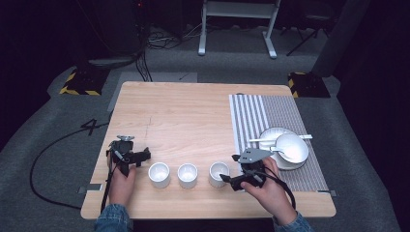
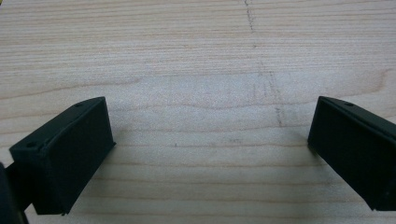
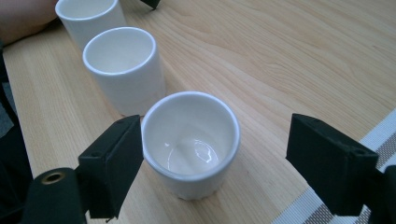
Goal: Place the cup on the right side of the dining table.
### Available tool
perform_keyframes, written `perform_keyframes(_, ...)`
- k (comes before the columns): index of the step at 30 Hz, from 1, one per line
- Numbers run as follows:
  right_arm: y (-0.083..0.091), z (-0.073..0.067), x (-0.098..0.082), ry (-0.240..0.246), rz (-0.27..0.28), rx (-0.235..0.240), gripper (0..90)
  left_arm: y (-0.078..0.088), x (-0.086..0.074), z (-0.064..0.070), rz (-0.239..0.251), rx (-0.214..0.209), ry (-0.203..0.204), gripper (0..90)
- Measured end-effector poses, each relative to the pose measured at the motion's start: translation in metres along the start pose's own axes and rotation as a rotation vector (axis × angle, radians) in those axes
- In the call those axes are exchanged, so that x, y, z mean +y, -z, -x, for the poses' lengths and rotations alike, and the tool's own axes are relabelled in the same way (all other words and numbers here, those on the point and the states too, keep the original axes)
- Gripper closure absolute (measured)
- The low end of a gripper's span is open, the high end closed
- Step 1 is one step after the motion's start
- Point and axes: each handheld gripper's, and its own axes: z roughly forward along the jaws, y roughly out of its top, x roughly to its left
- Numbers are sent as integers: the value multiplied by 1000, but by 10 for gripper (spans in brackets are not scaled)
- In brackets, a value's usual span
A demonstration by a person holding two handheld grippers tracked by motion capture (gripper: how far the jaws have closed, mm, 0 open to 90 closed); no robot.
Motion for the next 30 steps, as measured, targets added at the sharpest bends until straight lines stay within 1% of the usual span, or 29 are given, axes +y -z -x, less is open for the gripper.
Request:
perform_keyframes(3,-4,-1,3,4,-8,9,186,0,0,0,0,0,0,2)
perform_keyframes(4,-7,-2,6,4,-25,17,184,0,0,0,0,0,0,2)
perform_keyframes(5,-9,-2,7,3,-38,15,182,0,0,0,0,0,0,2)
perform_keyframes(6,-11,-3,9,4,-64,17,182,0,0,0,0,0,0,2)
perform_keyframes(8,-14,-4,11,32,-145,32,192,0,0,0,0,0,0,2)
perform_keyframes(9,-14,-4,11,32,-145,32,192,0,0,0,0,0,0,2)
perform_keyframes(10,-18,-5,14,67,-190,34,199,0,0,0,0,0,0,2)
perform_keyframes(11,-20,-6,16,78,-196,30,192,0,0,0,0,0,0,2)
perform_keyframes(14,-27,-7,17,81,-226,42,190,0,0,0,0,0,0,2)
perform_keyframes(15,-27,-7,17,81,-226,42,190,0,0,0,0,0,0,2)
perform_keyframes(16,-33,-7,17,95,-272,51,192,0,0,0,0,0,0,2)
perform_keyframes(18,-40,-8,18,110,-313,51,197,0,0,0,0,0,0,2)
perform_keyframes(20,-45,-8,18,117,-338,59,197,0,0,0,0,0,0,2)
perform_keyframes(23,-52,-6,18,120,-371,52,198,0,0,0,0,0,0,2)
perform_keyframes(25,-57,-6,17,117,-387,49,201,0,0,0,0,0,0,2)
perform_keyframes(27,-60,-6,16,117,-399,58,216,0,0,0,0,0,-1,2)
perform_keyframes(30,-63,-5,17,131,-412,63,225,0,0,0,-1,-1,-1,2)
